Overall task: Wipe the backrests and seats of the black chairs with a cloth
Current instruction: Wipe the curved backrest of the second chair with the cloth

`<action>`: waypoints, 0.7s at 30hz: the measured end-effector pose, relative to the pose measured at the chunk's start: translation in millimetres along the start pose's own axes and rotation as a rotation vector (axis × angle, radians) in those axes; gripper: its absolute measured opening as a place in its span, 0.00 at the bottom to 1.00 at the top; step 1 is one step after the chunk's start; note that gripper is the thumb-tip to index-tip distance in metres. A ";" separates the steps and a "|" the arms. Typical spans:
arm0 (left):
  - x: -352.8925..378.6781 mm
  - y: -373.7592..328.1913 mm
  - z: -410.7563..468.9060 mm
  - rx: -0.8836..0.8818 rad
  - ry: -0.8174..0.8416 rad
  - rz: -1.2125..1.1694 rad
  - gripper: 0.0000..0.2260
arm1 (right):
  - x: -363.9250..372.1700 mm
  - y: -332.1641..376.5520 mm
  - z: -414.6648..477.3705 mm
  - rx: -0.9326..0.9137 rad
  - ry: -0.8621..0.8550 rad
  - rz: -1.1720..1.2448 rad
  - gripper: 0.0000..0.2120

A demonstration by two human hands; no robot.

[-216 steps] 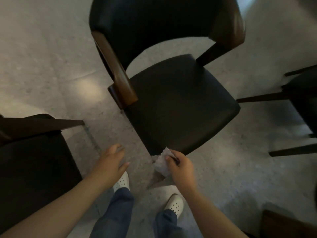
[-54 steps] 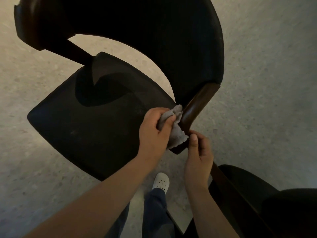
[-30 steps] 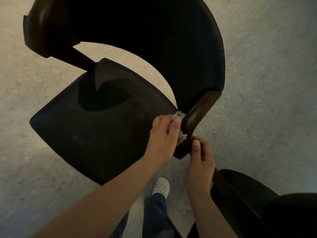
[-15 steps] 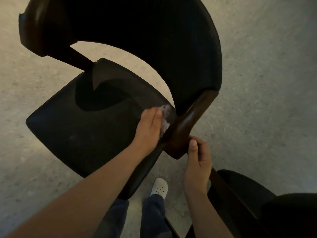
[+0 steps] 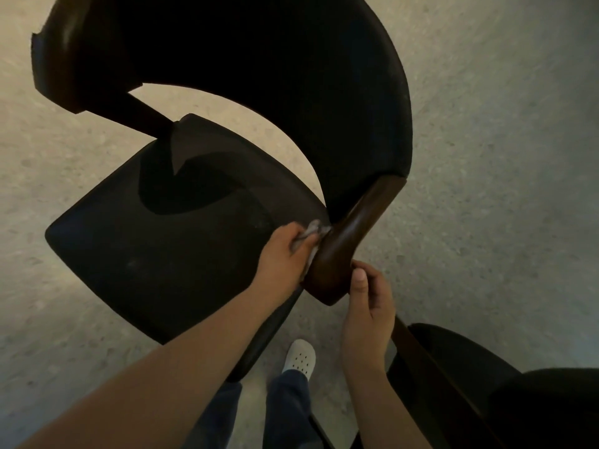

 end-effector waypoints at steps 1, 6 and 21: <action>-2.4 8.6 -2.5 -0.027 0.006 -0.009 0.06 | 0.1 0.3 0.2 0.000 -0.003 0.006 0.12; -20.0 -44.0 -10.2 0.187 -0.111 -0.073 0.07 | -0.8 2.2 0.3 -0.008 -0.001 0.018 0.14; -19.1 -33.3 13.9 0.146 -0.055 0.149 0.08 | -3.8 12.1 4.2 -0.075 -0.045 0.007 0.10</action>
Point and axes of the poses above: each hand's wrist, its own z-axis towards the middle knuckle, its own x-axis out of the palm, y = z × x, the point moved 8 cm from there along z, towards the middle knuckle, and after that the axes turned 7 degrees about -x, right-handed, at the moved point
